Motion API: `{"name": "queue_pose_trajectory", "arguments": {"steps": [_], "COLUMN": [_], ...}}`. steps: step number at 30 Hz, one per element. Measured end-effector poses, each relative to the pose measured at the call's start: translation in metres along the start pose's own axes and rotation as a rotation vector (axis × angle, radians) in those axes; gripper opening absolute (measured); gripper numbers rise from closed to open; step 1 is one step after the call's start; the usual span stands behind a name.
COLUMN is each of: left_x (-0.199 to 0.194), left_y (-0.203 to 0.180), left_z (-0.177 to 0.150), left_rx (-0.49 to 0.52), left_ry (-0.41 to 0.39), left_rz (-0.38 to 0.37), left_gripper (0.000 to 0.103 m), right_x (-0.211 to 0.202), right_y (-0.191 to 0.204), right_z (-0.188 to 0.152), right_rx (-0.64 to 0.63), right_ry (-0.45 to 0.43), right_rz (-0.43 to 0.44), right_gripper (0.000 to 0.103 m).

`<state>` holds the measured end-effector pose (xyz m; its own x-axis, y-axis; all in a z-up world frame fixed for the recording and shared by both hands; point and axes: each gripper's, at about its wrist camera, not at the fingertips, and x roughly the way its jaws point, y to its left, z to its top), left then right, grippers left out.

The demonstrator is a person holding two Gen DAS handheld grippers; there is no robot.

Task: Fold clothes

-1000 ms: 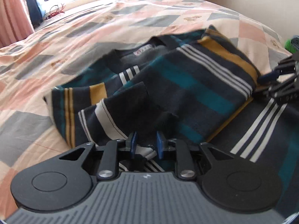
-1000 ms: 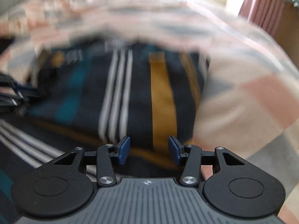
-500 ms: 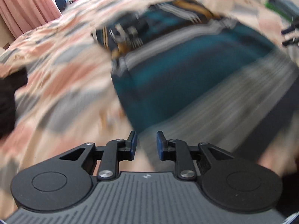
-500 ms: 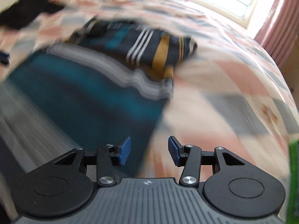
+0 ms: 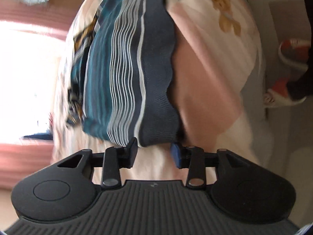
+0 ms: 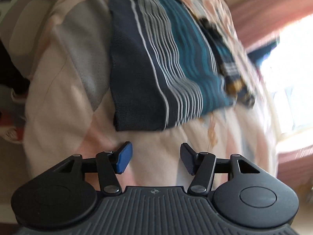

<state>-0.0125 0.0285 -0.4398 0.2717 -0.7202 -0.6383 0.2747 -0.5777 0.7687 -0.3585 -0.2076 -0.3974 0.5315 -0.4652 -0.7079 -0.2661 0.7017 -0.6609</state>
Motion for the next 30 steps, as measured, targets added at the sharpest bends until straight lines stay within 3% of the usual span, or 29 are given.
{"name": "queue_pose_trajectory", "arguments": {"steps": [5, 8, 9, 10, 11, 12, 13, 16, 19, 20, 23, 26, 29, 30], "left_x": [0.008, 0.014, 0.015, 0.015, 0.012, 0.010, 0.007, 0.011, 0.035, 0.048, 0.100, 0.167, 0.199, 0.195], "left_y": [-0.018, -0.011, -0.005, 0.002, 0.014, 0.028, 0.042, 0.123, 0.205, 0.225, 0.267, 0.277, 0.264, 0.258], "left_z": [-0.020, -0.023, -0.023, -0.023, -0.021, -0.019, -0.016, -0.021, -0.051, -0.061, -0.089, -0.116, -0.145, -0.151], "left_rx": [0.228, 0.255, 0.238, 0.214, 0.161, 0.099, 0.037, -0.333, -0.727, -0.836, -1.143, -1.390, -1.630, -1.686], "left_ry": [-0.132, -0.177, -0.180, -0.176, -0.164, -0.149, -0.134, -0.085, -0.081, -0.088, -0.106, -0.030, 0.024, 0.008], "left_rz": [0.075, 0.056, 0.028, -0.010, -0.066, -0.127, -0.188, -0.434, -0.609, -0.632, -0.663, -0.690, -0.803, -0.824], "left_gripper": [0.043, 0.041, 0.033, 0.020, 0.019, 0.018, 0.018, 0.015, 0.012, 0.012, 0.011, 0.009, 0.009, 0.010], "right_x": [0.006, 0.011, 0.012, 0.013, 0.014, 0.015, 0.011, 0.008, 0.018, 0.023, 0.058, 0.109, 0.164, 0.174], "right_y": [0.020, 0.023, 0.024, 0.020, 0.015, 0.010, 0.002, -0.063, -0.156, -0.187, -0.253, -0.289, -0.294, -0.289], "right_z": [-0.014, -0.015, -0.014, -0.010, -0.005, -0.001, 0.007, 0.034, 0.038, 0.035, 0.013, -0.009, -0.042, -0.047], "right_rx": [-0.282, -0.394, -0.425, -0.430, -0.427, -0.423, -0.381, -0.053, 0.425, 0.585, 0.905, 1.149, 1.435, 1.499], "right_ry": [-0.132, -0.187, -0.201, -0.196, -0.184, -0.171, -0.151, -0.080, -0.045, -0.037, -0.011, 0.035, 0.098, 0.136], "right_rz": [-0.083, -0.096, -0.096, -0.062, -0.017, 0.027, 0.084, 0.298, 0.474, 0.526, 0.518, 0.434, 0.559, 0.597], "right_gripper": [0.066, 0.065, 0.063, 0.054, 0.047, 0.028, 0.023, 0.010, 0.008, 0.007, 0.003, 0.004, 0.008, 0.016]}}
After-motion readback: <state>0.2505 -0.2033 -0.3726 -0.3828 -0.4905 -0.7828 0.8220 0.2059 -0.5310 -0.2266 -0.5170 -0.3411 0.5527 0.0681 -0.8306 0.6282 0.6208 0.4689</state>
